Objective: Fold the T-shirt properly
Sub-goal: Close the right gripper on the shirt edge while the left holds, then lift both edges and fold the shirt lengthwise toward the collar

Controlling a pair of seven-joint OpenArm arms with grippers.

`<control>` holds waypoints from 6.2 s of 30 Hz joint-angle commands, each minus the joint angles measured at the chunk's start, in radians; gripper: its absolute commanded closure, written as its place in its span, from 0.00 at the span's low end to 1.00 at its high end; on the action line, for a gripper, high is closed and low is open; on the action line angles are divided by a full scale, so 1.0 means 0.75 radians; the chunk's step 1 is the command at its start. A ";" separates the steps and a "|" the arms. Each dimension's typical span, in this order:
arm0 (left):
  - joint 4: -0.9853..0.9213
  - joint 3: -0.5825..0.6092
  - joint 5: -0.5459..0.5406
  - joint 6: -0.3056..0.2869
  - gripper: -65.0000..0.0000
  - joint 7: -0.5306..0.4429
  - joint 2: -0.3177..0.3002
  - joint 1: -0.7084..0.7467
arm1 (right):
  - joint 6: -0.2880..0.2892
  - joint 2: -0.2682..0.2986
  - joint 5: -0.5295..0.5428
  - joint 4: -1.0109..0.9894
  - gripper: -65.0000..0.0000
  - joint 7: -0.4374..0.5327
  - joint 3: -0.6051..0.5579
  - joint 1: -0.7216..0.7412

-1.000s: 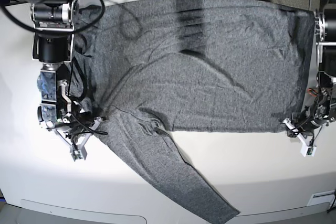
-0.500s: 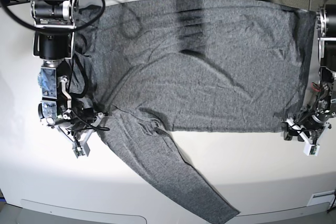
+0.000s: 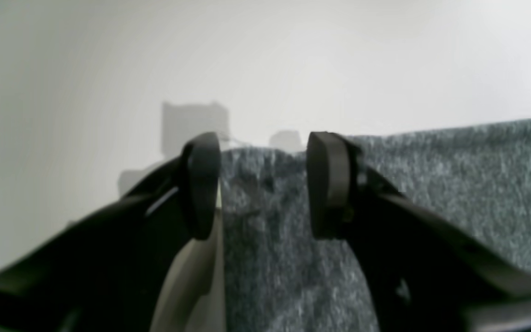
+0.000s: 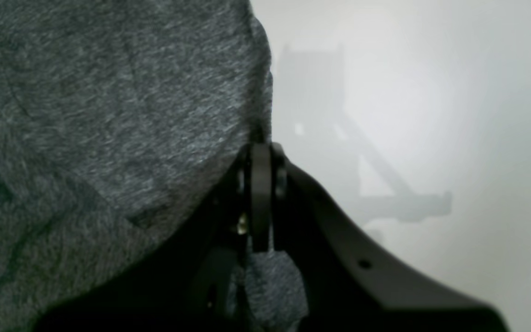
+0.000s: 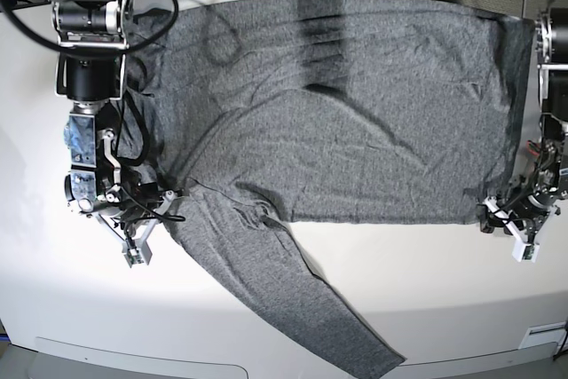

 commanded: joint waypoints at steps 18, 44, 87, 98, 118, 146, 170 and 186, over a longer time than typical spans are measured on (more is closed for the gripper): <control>-0.260 -0.004 -0.266 -0.279 0.42 -0.055 -0.022 -0.063 | 0.004 0.015 0.042 0.029 1.00 -0.001 0.002 0.041; -0.259 -0.005 -0.258 -0.280 0.99 -0.104 -0.023 -0.091 | 0.004 0.015 0.042 0.029 1.00 -0.005 0.002 0.041; 0.613 -0.005 -0.414 -0.319 0.99 0.310 -0.242 0.307 | 0.055 0.015 0.048 0.681 1.00 -0.091 0.096 -0.355; 0.814 -0.005 -0.513 -0.309 0.99 0.435 -0.311 0.356 | 0.169 0.015 0.277 0.760 1.00 -0.196 0.326 -0.355; 1.013 -0.337 -0.822 -0.241 0.99 0.799 -0.311 0.427 | 0.169 0.013 0.293 0.946 1.00 -0.203 0.351 -0.554; 1.643 -0.502 -0.659 -0.082 0.99 0.843 -0.300 1.045 | 0.189 0.012 0.434 1.175 1.00 -0.220 0.532 -0.769; 1.743 -0.502 -0.502 0.046 0.99 1.011 -0.300 1.202 | 0.247 0.011 0.559 1.284 1.00 -0.297 0.636 -0.915; 1.791 -0.502 -0.498 0.045 0.99 1.035 -0.300 1.394 | 0.243 0.008 0.521 1.284 1.00 -0.372 0.664 -1.005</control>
